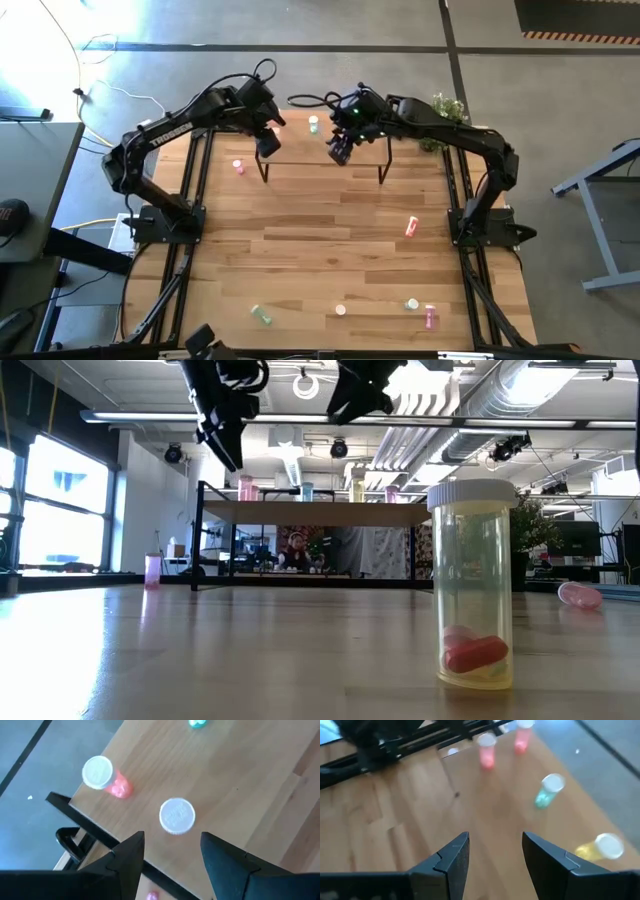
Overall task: Pick and place medicine bottles onto shelf by color
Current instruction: Put the right blue pill bottle on the shelf aligned with the other blue pill bottle
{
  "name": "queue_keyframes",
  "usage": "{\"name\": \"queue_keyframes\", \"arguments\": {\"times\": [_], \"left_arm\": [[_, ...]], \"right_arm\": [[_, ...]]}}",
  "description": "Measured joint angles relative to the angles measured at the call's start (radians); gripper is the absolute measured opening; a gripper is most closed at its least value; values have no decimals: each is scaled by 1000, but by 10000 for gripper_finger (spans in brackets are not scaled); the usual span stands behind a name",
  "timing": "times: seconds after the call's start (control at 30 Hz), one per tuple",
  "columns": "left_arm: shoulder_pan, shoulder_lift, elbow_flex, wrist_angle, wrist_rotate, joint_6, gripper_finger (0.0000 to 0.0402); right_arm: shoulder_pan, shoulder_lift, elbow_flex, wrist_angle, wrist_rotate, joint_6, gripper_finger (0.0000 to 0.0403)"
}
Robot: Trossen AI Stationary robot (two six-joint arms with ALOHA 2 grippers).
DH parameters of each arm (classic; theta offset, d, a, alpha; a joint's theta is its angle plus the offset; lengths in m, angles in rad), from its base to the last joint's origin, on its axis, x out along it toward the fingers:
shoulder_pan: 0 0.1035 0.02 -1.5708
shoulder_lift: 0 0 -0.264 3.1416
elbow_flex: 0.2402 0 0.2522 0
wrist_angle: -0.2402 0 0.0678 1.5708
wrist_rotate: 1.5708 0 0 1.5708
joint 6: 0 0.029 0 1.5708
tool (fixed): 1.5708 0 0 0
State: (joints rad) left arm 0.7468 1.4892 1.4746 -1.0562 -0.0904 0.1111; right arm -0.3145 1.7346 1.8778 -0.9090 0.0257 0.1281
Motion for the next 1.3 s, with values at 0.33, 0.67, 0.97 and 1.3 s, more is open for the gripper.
{"name": "queue_keyframes", "arguments": {"times": [0.33,0.67,0.97,1.3], "left_arm": [[-126,-122,1,-14,62,-50,184],[-293,-251,-128,113,236,-157,184],[-496,-315,-227,158,229,-262,184],[-689,-335,-311,335,227,-337,184]], "right_arm": [[92,-33,0,-170,-34,68,174],[273,-35,-59,-314,45,280,174],[463,-40,-172,-333,45,583,174],[691,-42,-321,-360,-11,868,174]]}}
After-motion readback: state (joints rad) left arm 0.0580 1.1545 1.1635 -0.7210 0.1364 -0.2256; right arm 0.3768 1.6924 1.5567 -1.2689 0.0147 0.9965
